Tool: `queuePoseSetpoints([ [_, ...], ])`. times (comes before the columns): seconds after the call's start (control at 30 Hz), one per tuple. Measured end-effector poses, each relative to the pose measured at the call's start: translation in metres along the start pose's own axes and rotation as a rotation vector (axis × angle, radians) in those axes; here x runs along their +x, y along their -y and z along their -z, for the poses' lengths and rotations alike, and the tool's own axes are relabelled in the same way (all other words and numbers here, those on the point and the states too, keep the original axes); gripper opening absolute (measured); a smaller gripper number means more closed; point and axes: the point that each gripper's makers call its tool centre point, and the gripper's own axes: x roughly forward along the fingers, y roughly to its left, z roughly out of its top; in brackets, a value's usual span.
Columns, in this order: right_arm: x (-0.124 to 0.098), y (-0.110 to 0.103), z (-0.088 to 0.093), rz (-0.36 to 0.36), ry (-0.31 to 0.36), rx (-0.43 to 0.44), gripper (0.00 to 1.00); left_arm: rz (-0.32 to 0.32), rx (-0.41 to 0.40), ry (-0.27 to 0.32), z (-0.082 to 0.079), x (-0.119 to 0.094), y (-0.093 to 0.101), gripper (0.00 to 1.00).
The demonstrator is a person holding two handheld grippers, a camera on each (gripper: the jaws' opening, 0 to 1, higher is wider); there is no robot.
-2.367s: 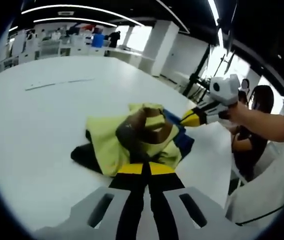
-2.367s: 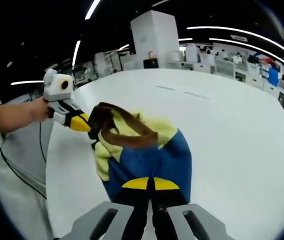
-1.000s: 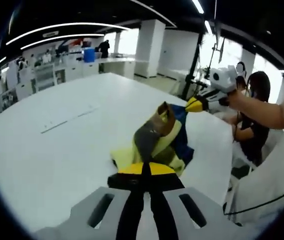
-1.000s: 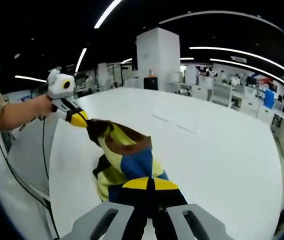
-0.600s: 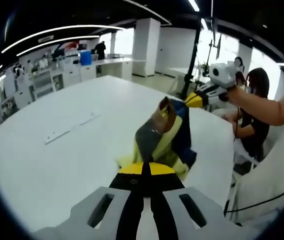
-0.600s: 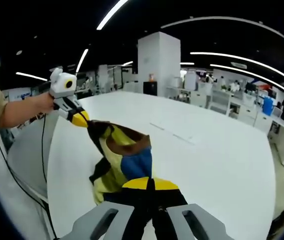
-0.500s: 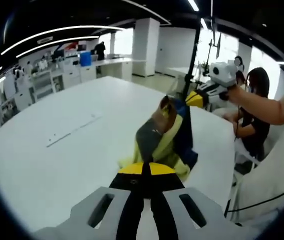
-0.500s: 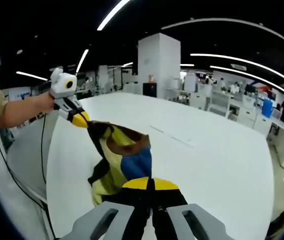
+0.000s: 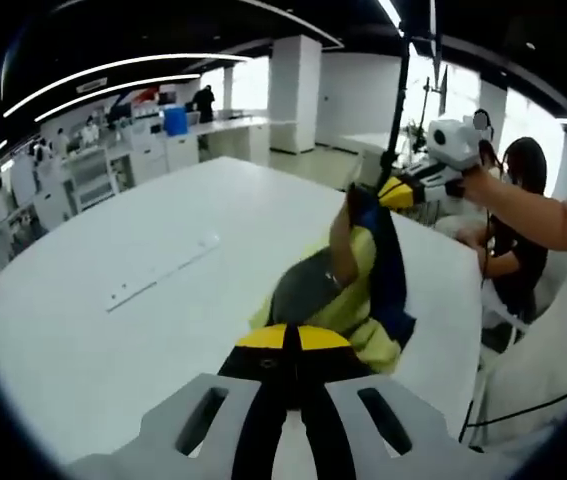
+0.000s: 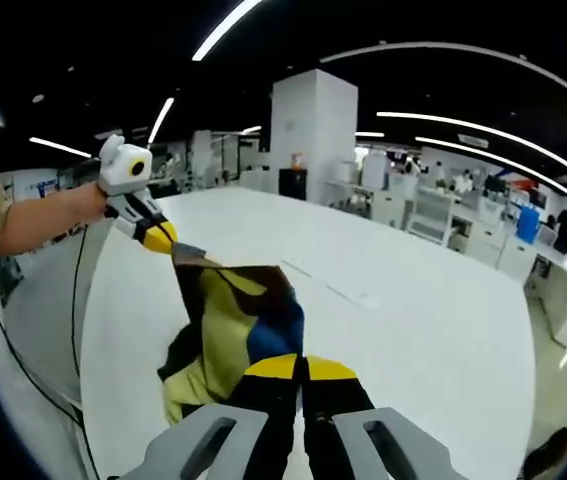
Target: Fold the garment on the visible template until the final outline fits inside the template.
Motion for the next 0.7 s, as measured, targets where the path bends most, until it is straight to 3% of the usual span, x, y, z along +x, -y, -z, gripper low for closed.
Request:
queuePoseSetpoints([
  [0.13, 0.008, 0.004, 0.003, -0.005, -0.007, 0.058, 0.00, -0.003, -0.020, -0.007, 0.001, 0.005, -0.010, 0.00],
  [0.4, 0.022, 0.020, 0.008, 0.009, -0.032, 0.078, 0.00, -0.012, -0.045, -0.029, 0.005, 0.018, -0.028, 0.00],
  [0.7, 0.030, 0.029, -0.002, 0.013, -0.038, 0.093, 0.00, -0.005, -0.056, -0.022, -0.009, 0.030, -0.042, 0.00],
])
